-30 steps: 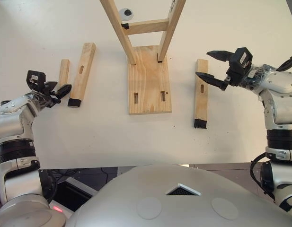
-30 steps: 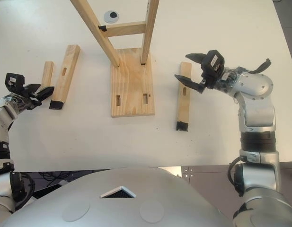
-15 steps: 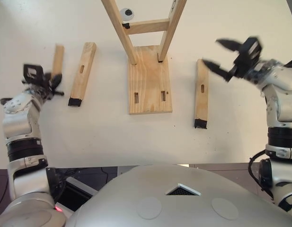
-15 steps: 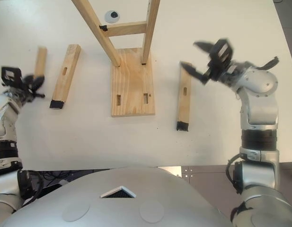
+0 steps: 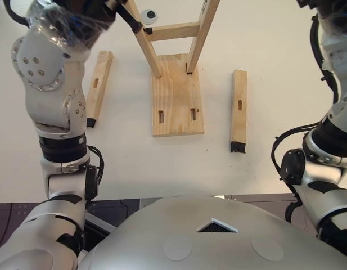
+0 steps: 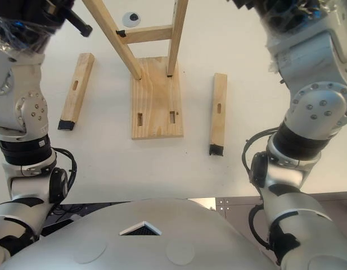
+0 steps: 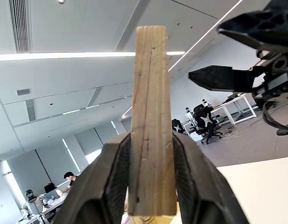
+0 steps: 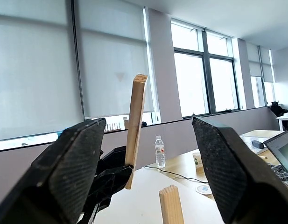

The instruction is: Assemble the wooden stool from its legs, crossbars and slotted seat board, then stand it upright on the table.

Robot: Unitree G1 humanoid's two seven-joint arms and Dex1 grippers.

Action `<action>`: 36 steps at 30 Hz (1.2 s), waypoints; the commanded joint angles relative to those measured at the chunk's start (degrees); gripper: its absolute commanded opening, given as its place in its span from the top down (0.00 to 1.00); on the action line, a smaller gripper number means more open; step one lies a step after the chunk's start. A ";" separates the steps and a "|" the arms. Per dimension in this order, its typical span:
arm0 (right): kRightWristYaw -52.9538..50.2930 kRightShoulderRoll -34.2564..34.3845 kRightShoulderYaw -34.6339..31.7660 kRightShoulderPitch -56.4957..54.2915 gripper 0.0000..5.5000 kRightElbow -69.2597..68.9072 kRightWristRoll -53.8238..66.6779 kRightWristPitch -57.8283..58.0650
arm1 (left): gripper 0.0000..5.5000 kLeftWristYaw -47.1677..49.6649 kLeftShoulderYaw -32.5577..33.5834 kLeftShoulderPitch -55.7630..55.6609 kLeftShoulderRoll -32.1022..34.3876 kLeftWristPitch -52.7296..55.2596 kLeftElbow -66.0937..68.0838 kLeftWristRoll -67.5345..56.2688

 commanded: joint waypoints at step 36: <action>-3.17 0.30 3.60 -1.84 0.93 4.91 -8.37 -2.89 | 0.56 0.04 -4.23 2.78 0.90 -3.99 6.82 13.06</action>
